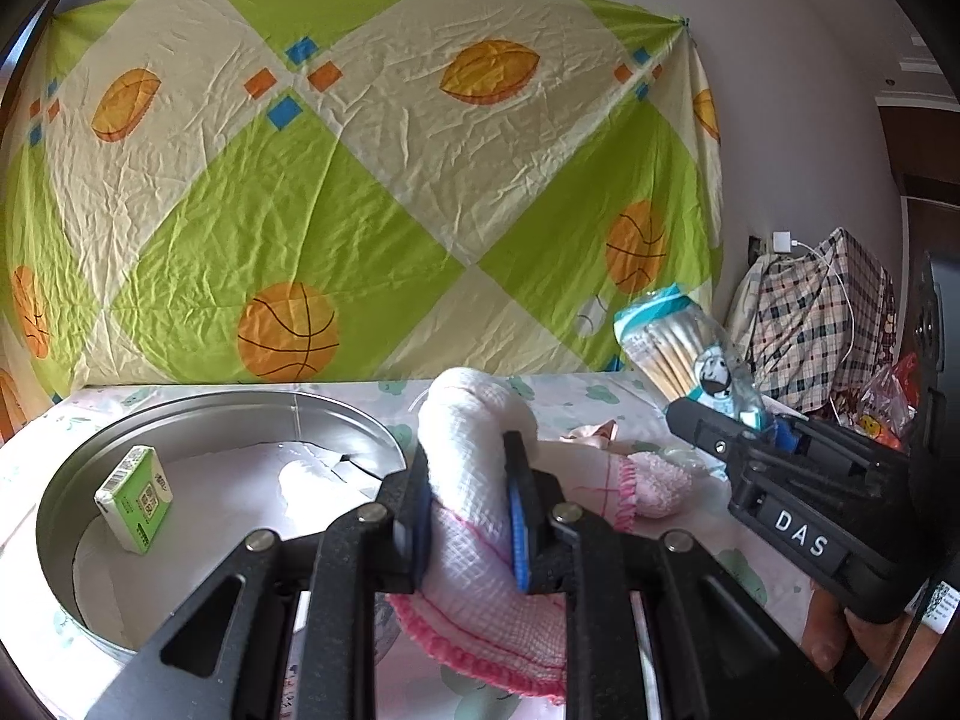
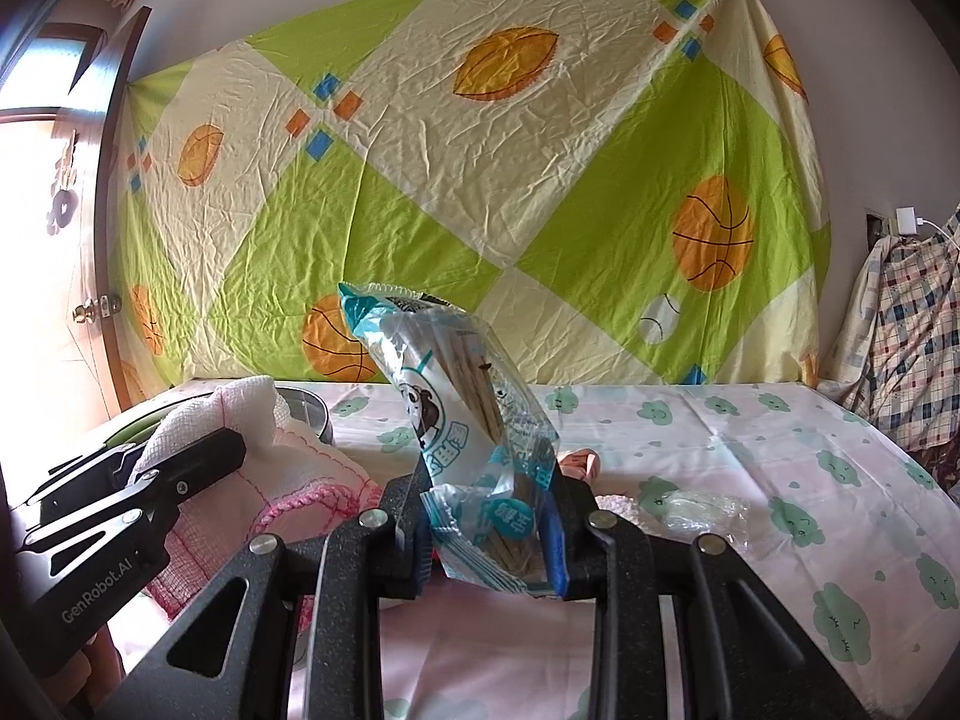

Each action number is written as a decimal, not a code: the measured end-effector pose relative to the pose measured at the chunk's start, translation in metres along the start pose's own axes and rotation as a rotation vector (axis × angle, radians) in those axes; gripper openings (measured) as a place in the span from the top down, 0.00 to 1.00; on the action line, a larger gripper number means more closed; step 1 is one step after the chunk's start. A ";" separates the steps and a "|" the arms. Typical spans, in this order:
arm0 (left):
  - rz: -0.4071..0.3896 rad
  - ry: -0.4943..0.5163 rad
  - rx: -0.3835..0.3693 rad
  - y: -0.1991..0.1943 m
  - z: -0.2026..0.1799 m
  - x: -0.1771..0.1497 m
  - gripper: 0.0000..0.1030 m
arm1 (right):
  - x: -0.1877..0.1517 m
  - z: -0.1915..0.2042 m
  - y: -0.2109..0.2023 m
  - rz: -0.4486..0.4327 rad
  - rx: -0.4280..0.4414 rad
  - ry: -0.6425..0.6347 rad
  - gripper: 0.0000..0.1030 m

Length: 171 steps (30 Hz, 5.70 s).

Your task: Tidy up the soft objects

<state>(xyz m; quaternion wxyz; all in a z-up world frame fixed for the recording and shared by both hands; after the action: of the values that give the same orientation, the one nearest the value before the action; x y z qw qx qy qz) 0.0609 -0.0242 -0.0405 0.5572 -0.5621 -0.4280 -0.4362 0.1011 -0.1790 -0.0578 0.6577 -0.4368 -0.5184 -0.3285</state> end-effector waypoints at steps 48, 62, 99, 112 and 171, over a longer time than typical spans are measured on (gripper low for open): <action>-0.066 -0.070 0.080 -0.028 0.052 -0.003 0.82 | 0.000 0.047 0.018 0.000 0.093 -0.030 0.70; -0.071 -0.093 0.072 -0.032 0.063 -0.003 0.83 | 0.000 0.060 0.023 0.001 0.110 -0.047 0.70; -0.058 -0.137 0.128 -0.028 0.111 0.007 0.83 | 0.018 0.076 0.028 0.011 0.177 -0.083 0.70; 0.152 -0.169 0.209 0.020 0.161 0.017 0.83 | 0.041 0.120 0.099 0.226 0.306 -0.087 0.70; 0.049 -0.128 0.342 -0.038 0.133 -0.020 0.01 | -0.050 0.112 0.068 0.541 0.442 -0.190 0.19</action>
<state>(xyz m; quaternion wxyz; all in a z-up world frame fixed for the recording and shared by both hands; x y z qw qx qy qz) 0.0214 0.1098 -0.0499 0.6268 -0.4962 -0.5166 -0.3068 0.1045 -0.0504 -0.1129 0.7483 -0.4340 -0.5014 0.0195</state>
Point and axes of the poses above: each gripper's, at about its wrist camera, not at the fingertips, and y roughly the way its jaws point, z to its left, x to its top, the point moved 2 cm from there along y, roughly the way its jaws point, and after that the axes turned 3 degrees about y, right-handed, at the moved point
